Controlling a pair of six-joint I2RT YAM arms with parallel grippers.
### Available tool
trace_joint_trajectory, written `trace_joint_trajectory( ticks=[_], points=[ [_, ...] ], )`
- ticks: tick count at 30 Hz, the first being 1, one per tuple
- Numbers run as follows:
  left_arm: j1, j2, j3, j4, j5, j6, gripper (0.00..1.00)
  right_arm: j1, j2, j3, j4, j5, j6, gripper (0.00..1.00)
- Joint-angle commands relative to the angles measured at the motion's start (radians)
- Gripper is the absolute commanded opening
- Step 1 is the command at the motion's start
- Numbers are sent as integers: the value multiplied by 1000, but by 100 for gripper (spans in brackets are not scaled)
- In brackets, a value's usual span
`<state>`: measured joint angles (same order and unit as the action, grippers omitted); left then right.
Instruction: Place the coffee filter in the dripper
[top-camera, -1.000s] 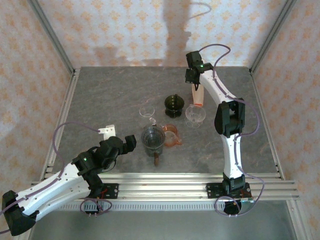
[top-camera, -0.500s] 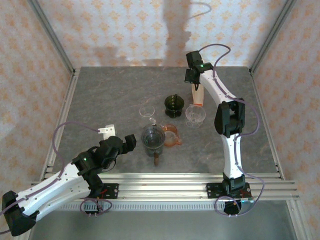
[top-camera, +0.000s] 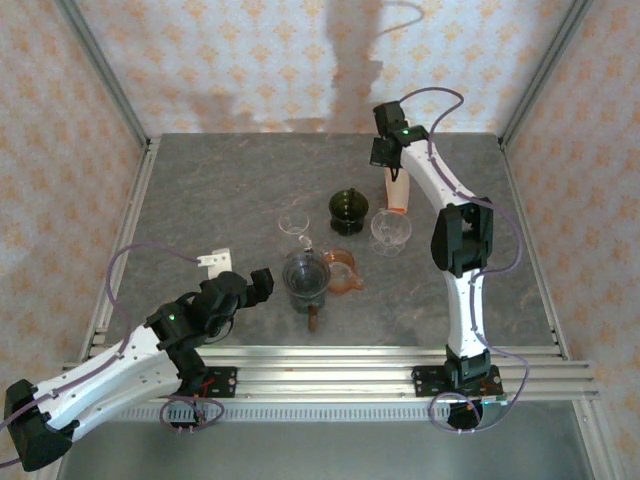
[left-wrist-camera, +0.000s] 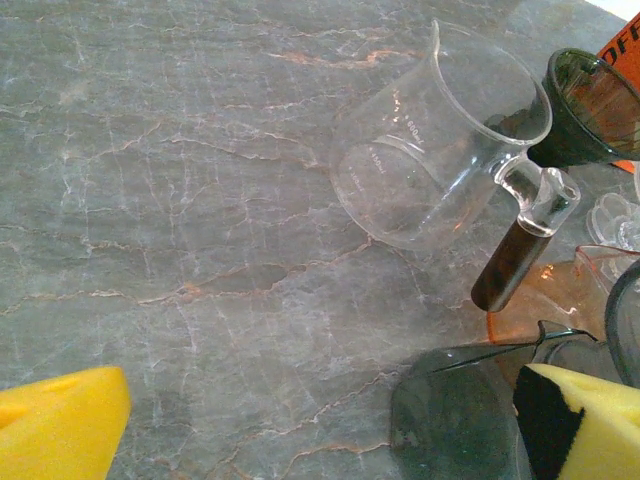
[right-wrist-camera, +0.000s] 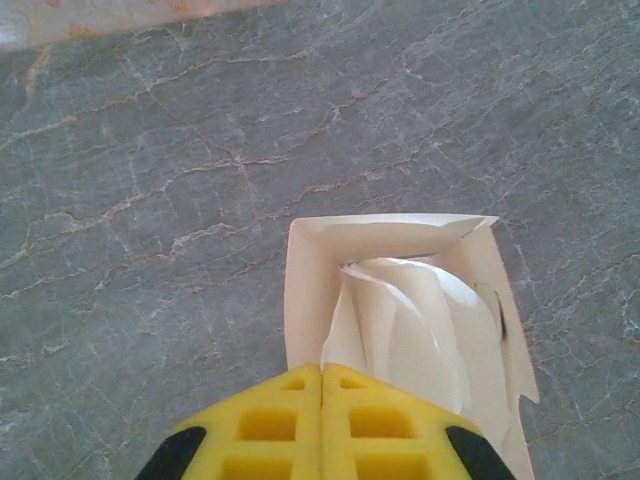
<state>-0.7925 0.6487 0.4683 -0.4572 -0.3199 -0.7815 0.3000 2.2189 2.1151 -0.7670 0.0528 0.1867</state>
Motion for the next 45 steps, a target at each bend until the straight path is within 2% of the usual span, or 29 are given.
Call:
trace_joint_trajectory(
  ticks=[1, 22, 35, 45],
  points=[
    [11, 7, 10, 15, -3, 5, 100, -5, -72, -5, 15, 9, 15, 0],
    [17, 8, 33, 8, 5, 13, 100, 8, -252, -122, 65, 12, 35, 0],
    [19, -43, 73, -15, 7, 18, 100, 57, -564, -378, 124, -29, 78, 0],
    [22, -71, 123, -79, 57, 27, 100, 217, -874, -594, 60, -156, 85, 0]
  ],
)
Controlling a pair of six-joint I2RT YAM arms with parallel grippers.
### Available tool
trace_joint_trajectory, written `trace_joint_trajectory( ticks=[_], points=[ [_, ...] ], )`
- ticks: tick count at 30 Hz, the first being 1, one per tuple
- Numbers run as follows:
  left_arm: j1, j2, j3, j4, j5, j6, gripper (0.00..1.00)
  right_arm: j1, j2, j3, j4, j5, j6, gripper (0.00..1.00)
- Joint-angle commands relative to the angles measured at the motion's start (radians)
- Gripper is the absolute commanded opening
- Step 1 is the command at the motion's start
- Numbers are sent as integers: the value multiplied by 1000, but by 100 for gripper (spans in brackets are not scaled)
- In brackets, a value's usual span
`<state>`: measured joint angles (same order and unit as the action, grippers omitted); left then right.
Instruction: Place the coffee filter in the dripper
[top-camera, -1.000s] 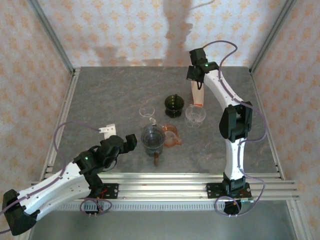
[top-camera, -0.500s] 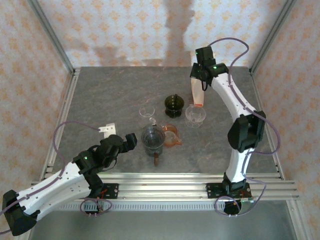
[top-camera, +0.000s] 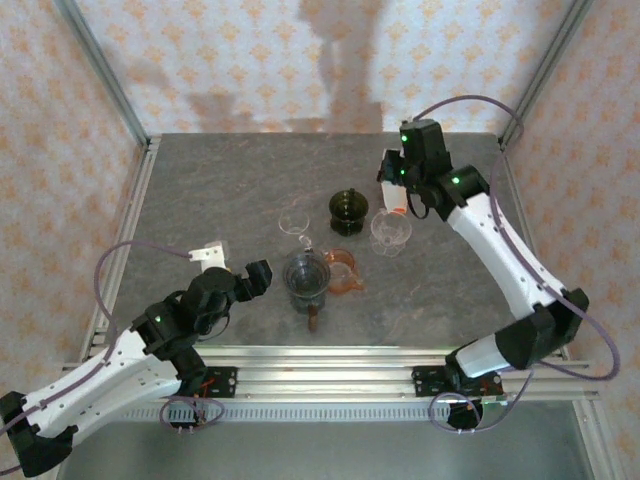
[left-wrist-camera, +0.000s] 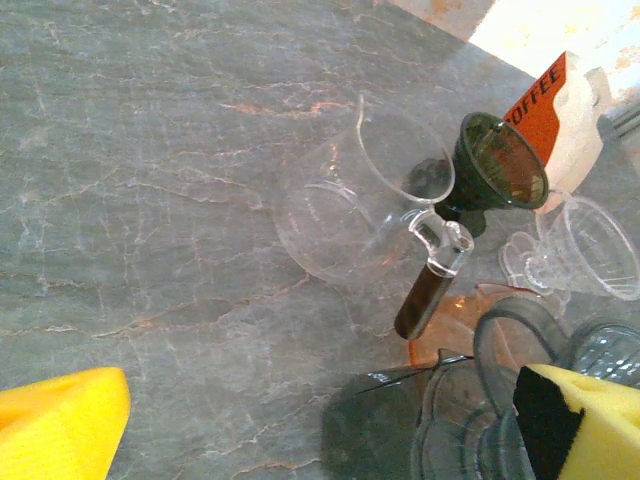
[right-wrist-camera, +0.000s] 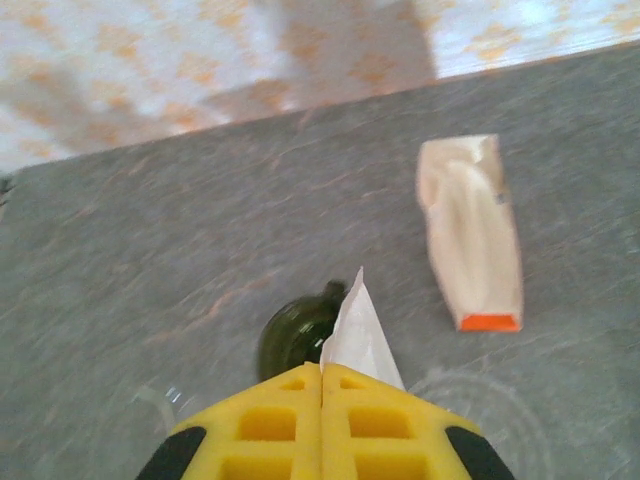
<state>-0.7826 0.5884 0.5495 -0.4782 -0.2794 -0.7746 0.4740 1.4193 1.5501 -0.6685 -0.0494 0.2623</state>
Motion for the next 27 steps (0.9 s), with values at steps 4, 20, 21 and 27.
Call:
trace_joint_trajectory(
  ticks=[4, 20, 21, 27],
  points=[
    [13, -8, 66, -94, 40, 26, 100, 123, -173, -57, -114, -94, -7, 0],
    [13, -7, 121, -160, 34, 65, 100, 404, -151, 94, -450, -288, 76, 0],
    [13, -3, 121, -161, 38, 65, 100, 413, -133, 102, -460, -287, 80, 0],
    [13, 20, 125, -154, 61, 61, 100, 434, -46, 142, -473, -292, 108, 0]
  ],
)
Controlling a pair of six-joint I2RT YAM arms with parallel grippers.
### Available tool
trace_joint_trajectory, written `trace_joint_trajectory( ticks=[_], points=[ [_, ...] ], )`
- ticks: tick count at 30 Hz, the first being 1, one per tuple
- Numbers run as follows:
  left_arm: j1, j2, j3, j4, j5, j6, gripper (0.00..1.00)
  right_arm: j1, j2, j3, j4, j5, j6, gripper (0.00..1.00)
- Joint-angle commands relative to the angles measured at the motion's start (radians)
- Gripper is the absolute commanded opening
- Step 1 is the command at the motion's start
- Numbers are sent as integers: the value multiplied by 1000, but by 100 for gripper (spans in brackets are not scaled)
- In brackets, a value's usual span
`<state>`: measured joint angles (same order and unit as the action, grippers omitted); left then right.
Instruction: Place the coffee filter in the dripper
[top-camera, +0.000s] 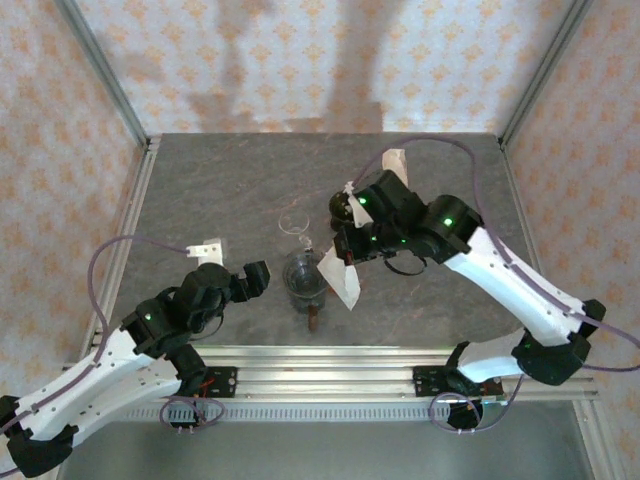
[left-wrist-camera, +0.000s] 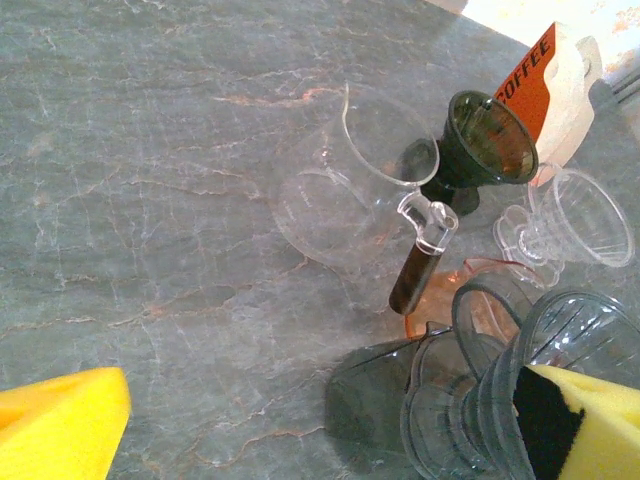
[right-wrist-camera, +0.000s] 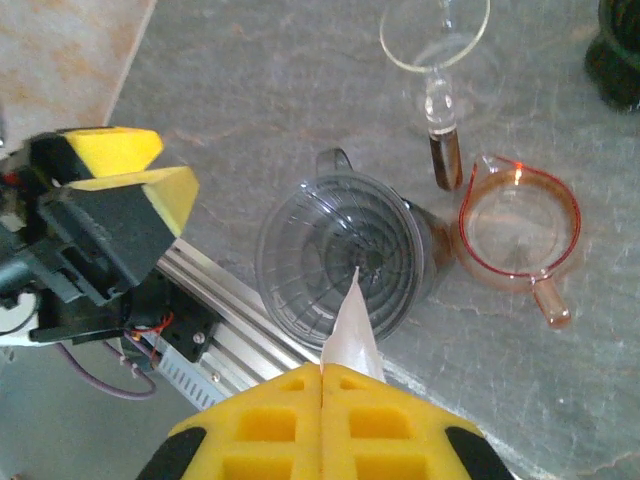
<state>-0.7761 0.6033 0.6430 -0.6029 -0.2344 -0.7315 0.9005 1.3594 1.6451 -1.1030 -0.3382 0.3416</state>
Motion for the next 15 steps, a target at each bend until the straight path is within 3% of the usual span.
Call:
trace_joint_trajectory(
  ticks=[1, 15],
  points=[
    [7, 9, 32, -27, 20, 15, 100, 9, 25, 55, -37, -5, 36, 0],
    [7, 28, 43, 11, 65, 22, 100, 21, 190, 204, -81, 19, 56, 0]
  ],
)
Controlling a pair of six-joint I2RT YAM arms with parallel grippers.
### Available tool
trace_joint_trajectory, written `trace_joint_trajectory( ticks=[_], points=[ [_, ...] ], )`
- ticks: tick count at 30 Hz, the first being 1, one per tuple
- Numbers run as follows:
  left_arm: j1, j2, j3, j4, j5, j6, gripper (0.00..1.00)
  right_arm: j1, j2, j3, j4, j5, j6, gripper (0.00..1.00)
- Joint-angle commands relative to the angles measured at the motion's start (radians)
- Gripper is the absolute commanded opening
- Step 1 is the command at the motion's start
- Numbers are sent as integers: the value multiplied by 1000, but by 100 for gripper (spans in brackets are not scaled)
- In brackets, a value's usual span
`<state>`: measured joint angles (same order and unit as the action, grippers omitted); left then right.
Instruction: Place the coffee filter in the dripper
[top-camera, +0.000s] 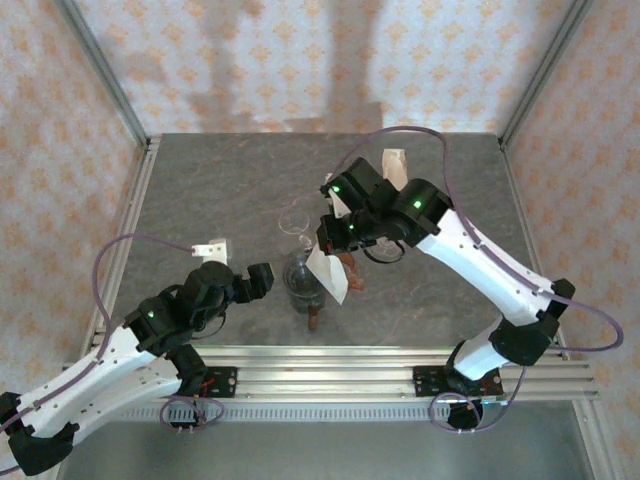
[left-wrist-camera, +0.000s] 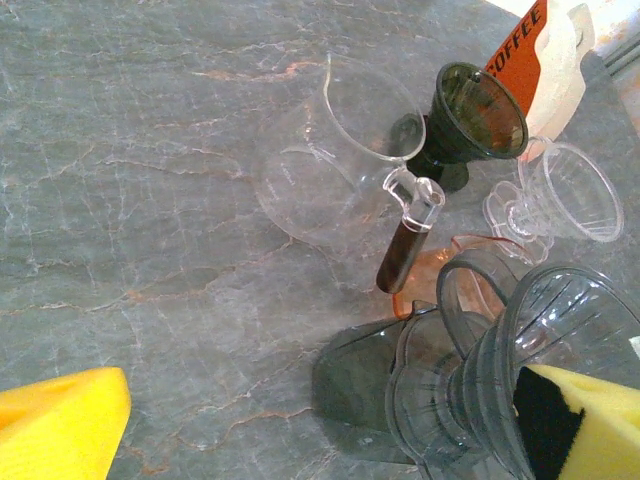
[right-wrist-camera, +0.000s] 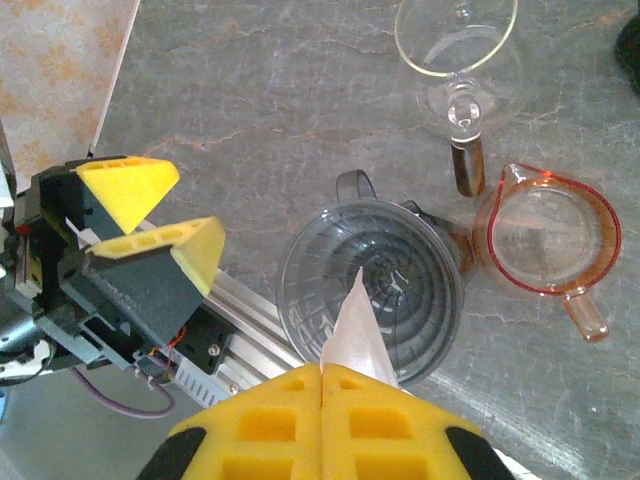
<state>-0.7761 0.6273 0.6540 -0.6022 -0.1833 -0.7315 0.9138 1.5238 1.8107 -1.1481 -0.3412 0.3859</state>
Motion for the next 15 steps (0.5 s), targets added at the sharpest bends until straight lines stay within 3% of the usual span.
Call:
trace_joint_trajectory(
  ticks=[1, 15],
  points=[
    [7, 7, 34, 11, 18, 23, 100, 8, 39, 49, -39, 29, 13, 0],
    [7, 11, 57, 16, 44, 24, 100, 8, 166, 129, -11, 17, 21, 3]
  ],
)
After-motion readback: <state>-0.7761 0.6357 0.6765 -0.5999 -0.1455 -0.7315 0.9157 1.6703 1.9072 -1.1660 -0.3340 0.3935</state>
